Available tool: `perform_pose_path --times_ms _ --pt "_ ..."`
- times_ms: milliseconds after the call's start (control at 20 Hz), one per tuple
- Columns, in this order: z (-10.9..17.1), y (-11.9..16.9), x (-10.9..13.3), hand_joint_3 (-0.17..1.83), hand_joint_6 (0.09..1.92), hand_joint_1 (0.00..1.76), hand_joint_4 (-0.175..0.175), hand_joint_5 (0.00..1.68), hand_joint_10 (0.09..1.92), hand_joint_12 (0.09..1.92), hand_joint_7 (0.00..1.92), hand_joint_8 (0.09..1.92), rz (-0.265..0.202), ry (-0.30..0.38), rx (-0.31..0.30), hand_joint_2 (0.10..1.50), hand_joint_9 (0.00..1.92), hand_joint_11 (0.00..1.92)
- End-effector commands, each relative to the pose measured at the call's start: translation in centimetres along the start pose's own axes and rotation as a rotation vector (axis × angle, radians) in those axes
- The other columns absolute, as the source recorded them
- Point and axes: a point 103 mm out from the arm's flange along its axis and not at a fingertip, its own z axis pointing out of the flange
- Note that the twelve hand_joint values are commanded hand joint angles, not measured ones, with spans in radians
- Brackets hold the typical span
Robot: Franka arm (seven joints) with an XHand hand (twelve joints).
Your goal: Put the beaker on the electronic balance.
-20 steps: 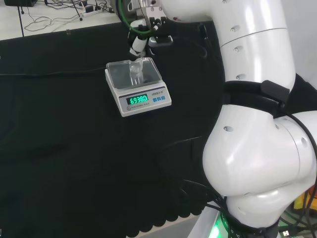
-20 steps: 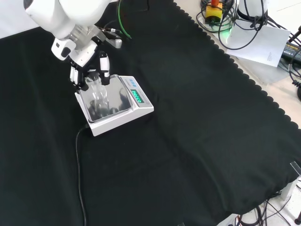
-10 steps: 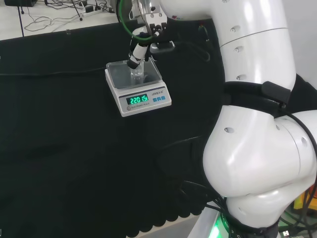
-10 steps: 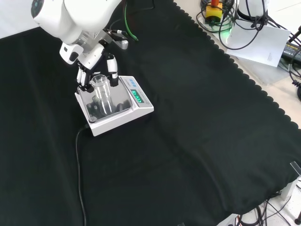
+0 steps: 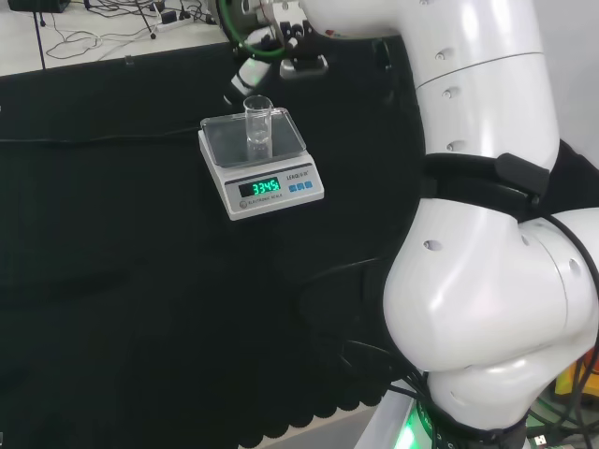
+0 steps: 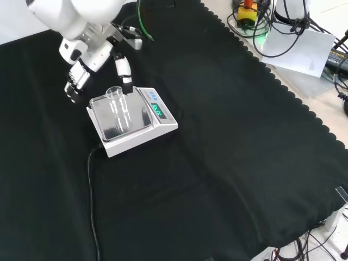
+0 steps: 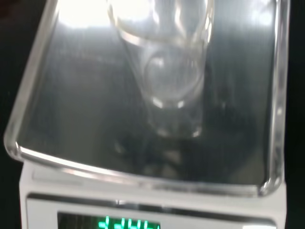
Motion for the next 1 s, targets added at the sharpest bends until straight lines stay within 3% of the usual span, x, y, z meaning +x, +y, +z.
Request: perform_pose_path --times_ms 50,200,350,550,800,850,900,1000 --pt "1.4 -8.0 -2.9 0.05 0.16 0.64 0.007 0.42 0.34 1.23 0.35 0.22 0.007 0.046 -0.2 0.84 0.39 0.05" --pt "0.9 -11.6 -4.1 0.13 0.44 0.72 -0.008 0.64 0.66 1.4 0.53 0.52 0.008 0.021 -0.151 0.89 0.6 0.23" --pt "-1.3 -16.3 -4.6 0.22 0.62 0.74 -0.017 0.67 0.7 1.4 0.61 0.63 0.062 -0.043 -0.095 0.87 0.69 0.3" --pt "-2.1 -22.5 -5.5 0.34 0.69 0.74 -0.025 0.72 0.69 1.38 0.71 0.65 0.147 -0.102 -0.09 0.83 0.78 0.35" --pt "-1.5 -25.9 -6.2 0.43 0.71 0.74 -0.028 0.75 0.67 1.35 0.78 0.66 0.174 -0.072 -0.094 0.8 0.86 0.45" --pt "-1.5 -26.1 -6.0 0.44 0.71 0.74 -0.029 0.76 0.67 1.35 0.79 0.66 0.258 -0.093 -0.084 0.8 0.87 0.46" --pt "-1.6 -26.2 -5.4 0.44 0.71 0.74 -0.031 0.76 0.67 1.35 0.79 0.66 0.275 -0.107 -0.089 0.8 0.88 0.47" --pt "-1.5 -26.7 -4.5 0.46 0.71 0.74 -0.034 0.77 0.67 1.33 0.81 0.66 0.264 -0.11 -0.107 0.8 0.9 0.49"
